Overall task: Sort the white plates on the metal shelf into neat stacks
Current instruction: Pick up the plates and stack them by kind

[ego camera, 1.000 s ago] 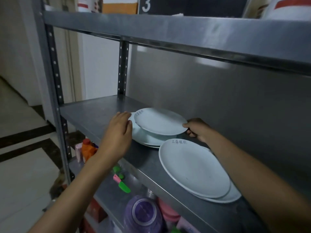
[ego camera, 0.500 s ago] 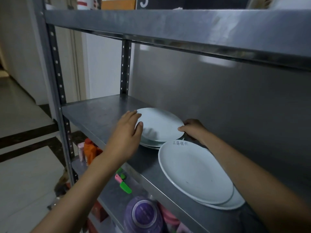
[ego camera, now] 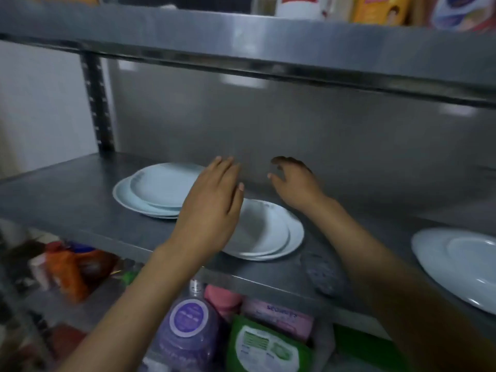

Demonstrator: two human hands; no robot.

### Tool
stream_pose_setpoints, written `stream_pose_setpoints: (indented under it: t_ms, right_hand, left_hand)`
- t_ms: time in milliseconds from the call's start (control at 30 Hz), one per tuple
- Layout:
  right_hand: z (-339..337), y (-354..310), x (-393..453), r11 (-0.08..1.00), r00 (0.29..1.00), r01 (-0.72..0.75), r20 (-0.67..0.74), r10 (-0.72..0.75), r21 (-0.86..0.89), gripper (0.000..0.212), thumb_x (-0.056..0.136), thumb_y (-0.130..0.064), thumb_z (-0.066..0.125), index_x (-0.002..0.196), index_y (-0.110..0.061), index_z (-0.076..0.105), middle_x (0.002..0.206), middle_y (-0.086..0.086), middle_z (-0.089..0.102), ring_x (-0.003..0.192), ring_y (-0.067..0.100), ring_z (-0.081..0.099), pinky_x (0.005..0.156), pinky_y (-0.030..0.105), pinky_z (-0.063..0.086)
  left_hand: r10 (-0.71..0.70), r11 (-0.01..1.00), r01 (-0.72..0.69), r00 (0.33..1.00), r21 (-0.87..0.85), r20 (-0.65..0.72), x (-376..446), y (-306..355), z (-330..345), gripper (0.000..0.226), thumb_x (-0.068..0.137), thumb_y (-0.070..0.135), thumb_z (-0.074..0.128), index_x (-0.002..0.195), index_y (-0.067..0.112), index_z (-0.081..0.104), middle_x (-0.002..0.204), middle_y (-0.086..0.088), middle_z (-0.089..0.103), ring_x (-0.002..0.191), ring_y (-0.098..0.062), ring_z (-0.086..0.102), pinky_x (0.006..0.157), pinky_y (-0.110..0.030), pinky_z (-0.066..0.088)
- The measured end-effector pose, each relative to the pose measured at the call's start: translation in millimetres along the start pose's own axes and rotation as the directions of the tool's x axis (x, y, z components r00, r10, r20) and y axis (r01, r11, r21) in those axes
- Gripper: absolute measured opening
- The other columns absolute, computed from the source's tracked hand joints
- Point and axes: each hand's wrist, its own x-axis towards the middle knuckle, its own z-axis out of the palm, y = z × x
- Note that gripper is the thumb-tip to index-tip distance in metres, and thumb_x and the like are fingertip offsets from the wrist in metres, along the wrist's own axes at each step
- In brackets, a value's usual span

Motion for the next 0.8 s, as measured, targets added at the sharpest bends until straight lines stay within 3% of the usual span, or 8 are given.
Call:
stream_pose_setpoints:
  t_ms: [167, 233, 467, 667, 800]
  right_hand:
    - [-47, 61, -100, 0.990, 0.981, -0.125, -0.159, 0.113, -0.068, 0.044, 0.091, -0.031, 0.054, 0.129, -0.008, 0.056, 0.127, 0.015, 0.060, 0.119, 0.033, 0.053, 0.101, 0.044, 0.043]
    - [-66, 88, -144, 0.972, 0.955, -0.224, -0.217, 0.204, -0.073, 0.043, 0.091, -0.028, 0.055, 0.129, -0.009, 0.056, 0.127, 0.015, 0.061, 0.118, 0.033, 0.054, 0.101, 0.043, 0.043]
    - [-106, 148, -267, 0.864, 0.769, -0.501, -0.429, 0.474, 0.057, 0.035, 0.091, -0.017, 0.056, 0.125, -0.010, 0.059, 0.124, 0.008, 0.062, 0.116, 0.024, 0.053, 0.098, 0.029, 0.036]
    - [-139, 195, -317, 0.763, 0.618, -0.625, -0.493, 0.612, 0.165, 0.035, 0.092, -0.014, 0.052, 0.127, -0.009, 0.057, 0.128, 0.008, 0.060, 0.118, 0.023, 0.054, 0.102, 0.032, 0.039]
    - [-155, 219, -338, 0.730, 0.555, -0.643, -0.517, 0.652, 0.230, 0.035, 0.090, -0.014, 0.053, 0.124, -0.012, 0.058, 0.125, 0.008, 0.062, 0.115, 0.023, 0.056, 0.101, 0.038, 0.044]
  left_hand:
    - [0.225, 0.959, -0.207, 0.972, -0.194, 0.073, -20, 79, 49, 0.049, 0.097, 0.031, 0.032, 0.135, 0.004, 0.047, 0.144, -0.013, 0.045, 0.139, -0.026, 0.033, 0.113, -0.042, 0.029]
    - [0.283, 0.933, -0.251, 0.954, -0.257, 0.096, -30, 109, 68, 0.052, 0.097, 0.034, 0.029, 0.137, 0.006, 0.046, 0.145, -0.011, 0.043, 0.140, -0.024, 0.031, 0.114, -0.040, 0.027]
    - [0.398, 0.861, -0.269, 0.884, -0.432, 0.244, -53, 202, 125, 0.051, 0.098, 0.029, 0.044, 0.145, 0.011, 0.034, 0.153, -0.005, 0.031, 0.144, -0.018, 0.018, 0.116, -0.030, 0.013]
    - [0.434, 0.832, -0.243, 0.845, -0.498, 0.314, -47, 270, 165, 0.050, 0.096, 0.028, 0.050, 0.141, 0.011, 0.038, 0.150, -0.005, 0.036, 0.138, -0.020, 0.029, 0.111, -0.032, 0.025]
    - [0.396, 0.879, -0.236, 0.845, -0.414, 0.359, -44, 312, 196, 0.060, 0.089, 0.041, 0.058, 0.138, 0.010, 0.041, 0.147, -0.006, 0.039, 0.136, -0.023, 0.031, 0.110, -0.039, 0.027]
